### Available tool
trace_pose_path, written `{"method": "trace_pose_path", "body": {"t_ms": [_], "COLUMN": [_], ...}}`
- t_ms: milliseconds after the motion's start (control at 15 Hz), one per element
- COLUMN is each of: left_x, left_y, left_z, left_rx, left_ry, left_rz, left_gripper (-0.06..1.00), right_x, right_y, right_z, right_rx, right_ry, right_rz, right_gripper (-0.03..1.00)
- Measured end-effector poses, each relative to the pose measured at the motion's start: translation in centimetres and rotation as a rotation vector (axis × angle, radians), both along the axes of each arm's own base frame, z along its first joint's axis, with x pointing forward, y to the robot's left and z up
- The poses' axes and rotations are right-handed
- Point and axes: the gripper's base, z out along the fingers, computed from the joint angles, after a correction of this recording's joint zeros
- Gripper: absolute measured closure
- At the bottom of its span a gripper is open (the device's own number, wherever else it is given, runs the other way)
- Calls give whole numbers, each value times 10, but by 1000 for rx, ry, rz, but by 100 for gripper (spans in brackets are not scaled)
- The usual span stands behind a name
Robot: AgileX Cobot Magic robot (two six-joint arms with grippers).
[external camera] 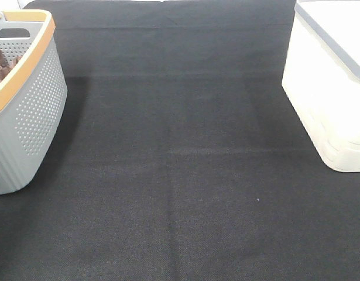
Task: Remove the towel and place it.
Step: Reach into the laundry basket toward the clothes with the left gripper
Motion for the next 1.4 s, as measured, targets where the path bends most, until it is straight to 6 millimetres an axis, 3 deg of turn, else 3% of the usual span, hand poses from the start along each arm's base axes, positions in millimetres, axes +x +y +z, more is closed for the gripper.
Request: {"method": "trace_pose_path", "body": {"t_ms": [267,400,467,733,800,1067,1400], "left_x": [65,96,115,156,156,197,247], "left_y": [5,19,35,73,73,104,113], "left_z": [3,-8,-18,-49,-49,-73,-94], "left_rx": [6,2,-17,-63,-63,-199,-314], "left_ry": [227,349,420,568,568,644,673], "left_rz": [52,114,177,295,295,355,339], "left_gripper": [25,25,25,25,25,25,25], "right_x": [0,0,0,0,0,0,0], "right_y": [0,0,0,0,0,0,0], "right_z": [0,0,0,0,0,0,0], "right_rx": [1,1,1,1,1,1,1], "right_ry": [0,0,0,0,0,0,0], "right_rz": [1,1,1,1,1,1,1], "right_gripper": [35,35,35,35,35,35,35]}}
